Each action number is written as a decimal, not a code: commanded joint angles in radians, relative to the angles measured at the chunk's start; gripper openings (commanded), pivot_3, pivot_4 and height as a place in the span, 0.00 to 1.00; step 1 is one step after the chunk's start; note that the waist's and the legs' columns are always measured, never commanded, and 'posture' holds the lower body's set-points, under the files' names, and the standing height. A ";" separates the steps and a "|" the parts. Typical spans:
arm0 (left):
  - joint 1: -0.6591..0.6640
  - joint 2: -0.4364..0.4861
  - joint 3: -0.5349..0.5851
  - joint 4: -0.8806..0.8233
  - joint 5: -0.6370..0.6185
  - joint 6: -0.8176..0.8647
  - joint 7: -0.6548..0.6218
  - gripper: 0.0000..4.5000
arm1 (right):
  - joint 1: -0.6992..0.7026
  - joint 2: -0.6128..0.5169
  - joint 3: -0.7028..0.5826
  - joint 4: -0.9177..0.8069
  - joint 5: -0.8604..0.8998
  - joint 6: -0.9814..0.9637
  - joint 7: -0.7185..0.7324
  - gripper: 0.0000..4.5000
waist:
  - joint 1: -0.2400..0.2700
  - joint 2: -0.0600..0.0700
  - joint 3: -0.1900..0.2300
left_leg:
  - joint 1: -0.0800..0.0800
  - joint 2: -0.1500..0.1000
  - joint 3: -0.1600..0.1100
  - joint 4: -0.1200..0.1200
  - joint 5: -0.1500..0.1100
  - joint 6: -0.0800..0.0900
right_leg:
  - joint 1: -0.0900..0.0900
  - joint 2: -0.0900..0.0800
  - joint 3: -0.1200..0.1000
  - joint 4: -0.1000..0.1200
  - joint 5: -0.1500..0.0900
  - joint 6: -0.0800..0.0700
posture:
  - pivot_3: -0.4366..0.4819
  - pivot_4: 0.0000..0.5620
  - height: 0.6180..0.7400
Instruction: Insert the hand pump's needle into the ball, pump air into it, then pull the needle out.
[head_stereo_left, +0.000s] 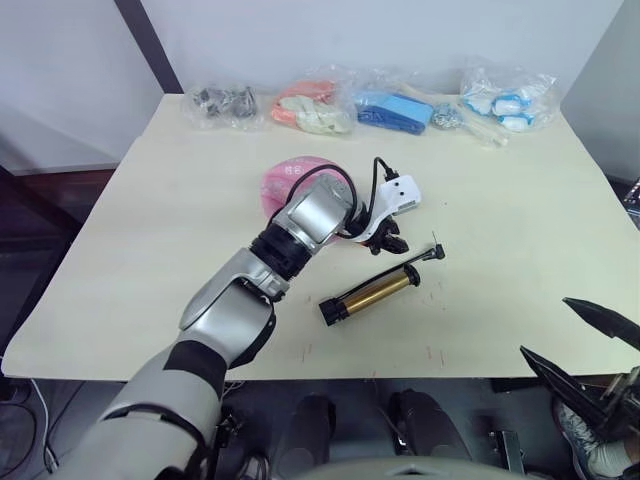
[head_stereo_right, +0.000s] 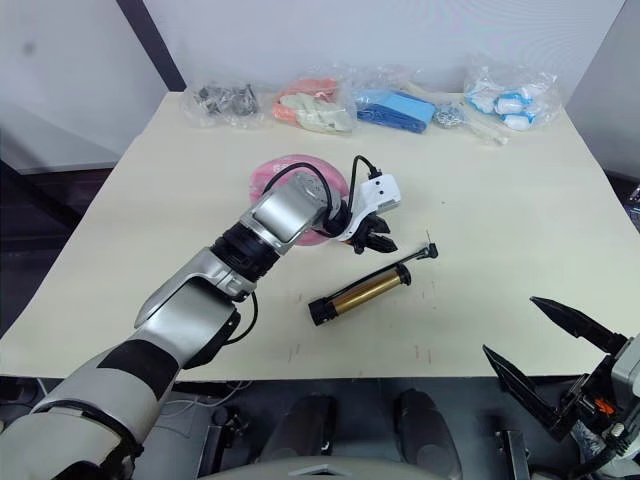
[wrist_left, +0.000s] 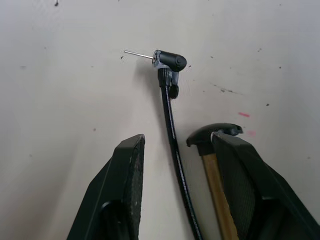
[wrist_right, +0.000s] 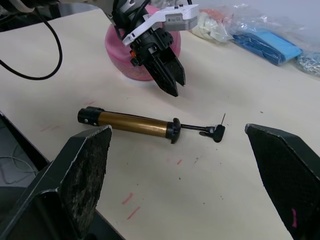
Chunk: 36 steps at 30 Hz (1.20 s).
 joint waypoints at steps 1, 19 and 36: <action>-0.014 -0.038 -0.022 0.093 0.074 -0.119 -0.030 0.51 | 0.014 0.013 0.009 -0.021 -0.017 -0.031 -0.013 1.00 | 0.000 0.000 0.000 | 0.000 0.000 0.000 0.000 0.000 0.000 | 0.000 0.000 0.000 0.000 0.000 0.000 | 0.48 0.27 1.00; -0.035 -0.156 -0.037 0.342 0.299 -0.289 -0.106 0.51 | 0.018 0.016 0.066 -0.032 -0.049 -0.046 -0.053 1.00 | 0.000 0.000 0.000 | 0.000 0.000 0.000 0.000 0.000 0.000 | 0.000 0.000 0.000 0.000 0.000 0.000 | 0.48 0.27 1.00; -0.132 -0.297 -0.006 0.632 0.415 -0.454 -0.065 0.51 | 0.045 0.028 0.106 -0.038 -0.084 -0.067 -0.067 1.00 | 0.000 -0.001 0.001 | 0.000 0.000 0.000 0.000 0.000 0.000 | 0.000 0.000 0.000 0.000 0.000 0.000 | 0.48 0.27 1.00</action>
